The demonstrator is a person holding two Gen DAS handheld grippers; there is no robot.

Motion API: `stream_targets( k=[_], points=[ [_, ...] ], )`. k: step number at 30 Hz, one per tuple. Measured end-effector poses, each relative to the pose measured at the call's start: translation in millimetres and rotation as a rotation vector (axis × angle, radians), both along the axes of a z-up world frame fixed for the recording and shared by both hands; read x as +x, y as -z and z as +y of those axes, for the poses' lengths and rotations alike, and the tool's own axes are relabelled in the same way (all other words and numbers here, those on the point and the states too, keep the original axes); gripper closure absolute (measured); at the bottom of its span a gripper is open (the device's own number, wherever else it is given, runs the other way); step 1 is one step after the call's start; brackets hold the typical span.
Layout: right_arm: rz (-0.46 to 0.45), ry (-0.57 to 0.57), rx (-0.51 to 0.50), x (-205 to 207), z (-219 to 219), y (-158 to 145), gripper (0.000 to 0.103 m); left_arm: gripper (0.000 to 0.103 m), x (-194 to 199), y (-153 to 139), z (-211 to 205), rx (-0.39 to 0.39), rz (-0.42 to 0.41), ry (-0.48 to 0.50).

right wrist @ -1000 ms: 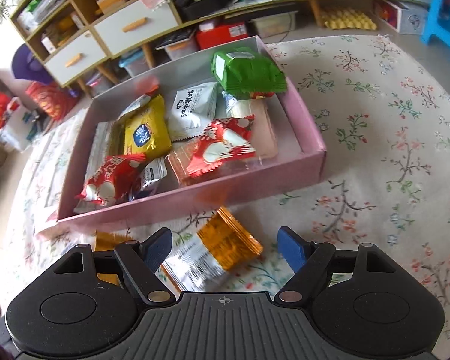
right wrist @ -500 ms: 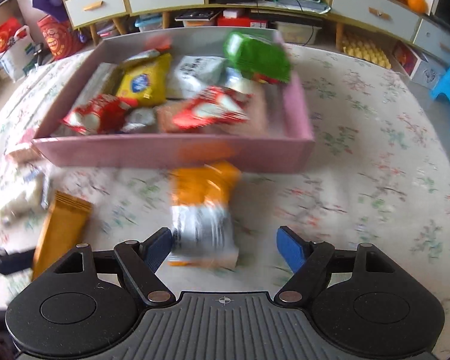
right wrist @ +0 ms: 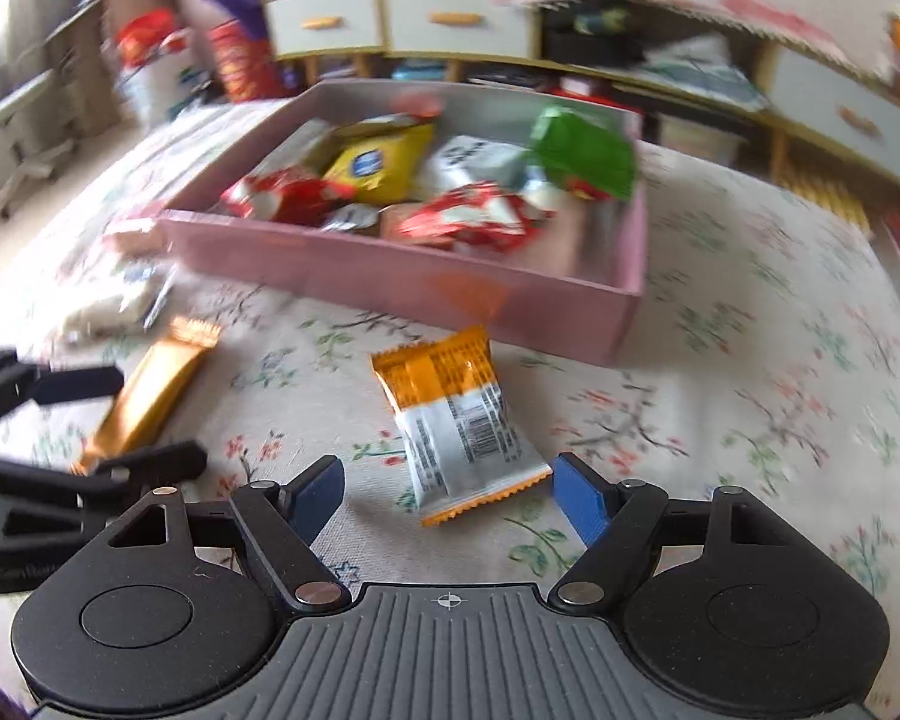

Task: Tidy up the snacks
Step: 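Grasp the gold bar packet with the left tool while the right tool grasps the orange-and-white packet, then carry both packets over the pink box and open both tools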

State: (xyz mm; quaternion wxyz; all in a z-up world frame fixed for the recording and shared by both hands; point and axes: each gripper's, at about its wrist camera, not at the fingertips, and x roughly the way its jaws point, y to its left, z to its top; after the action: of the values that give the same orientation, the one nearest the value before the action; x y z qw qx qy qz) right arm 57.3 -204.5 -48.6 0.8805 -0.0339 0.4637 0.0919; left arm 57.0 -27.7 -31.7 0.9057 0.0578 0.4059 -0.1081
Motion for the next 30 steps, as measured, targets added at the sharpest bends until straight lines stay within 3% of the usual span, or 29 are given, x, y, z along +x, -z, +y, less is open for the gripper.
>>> stream_targets(
  k=[2,8,12,21,30],
  points=[
    [-0.021,-0.019,0.001,1.1,3.7,0.4,0.03,0.045,-0.2,-1.2,-0.5,-0.004,-0.004,-0.04],
    [-0.043,-0.006,0.021,4.5,1.4,-1.2,0.06,0.07,1.6,-4.3,-0.4,-0.028,-0.009,-0.079],
    [-0.039,-0.002,0.022,3.7,-0.3,-3.1,0.064,0.077,3.4,-5.9,-0.4,-0.04,0.0,-0.081],
    [-0.012,0.017,0.056,1.0,-5.3,-10.7,0.065,0.077,5.9,-8.3,7.0,-0.08,0.041,-0.085],
    [0.002,0.062,0.128,-1.3,-13.2,-29.8,0.065,0.077,6.4,-23.5,18.6,-0.173,0.072,-0.071]
  ],
)
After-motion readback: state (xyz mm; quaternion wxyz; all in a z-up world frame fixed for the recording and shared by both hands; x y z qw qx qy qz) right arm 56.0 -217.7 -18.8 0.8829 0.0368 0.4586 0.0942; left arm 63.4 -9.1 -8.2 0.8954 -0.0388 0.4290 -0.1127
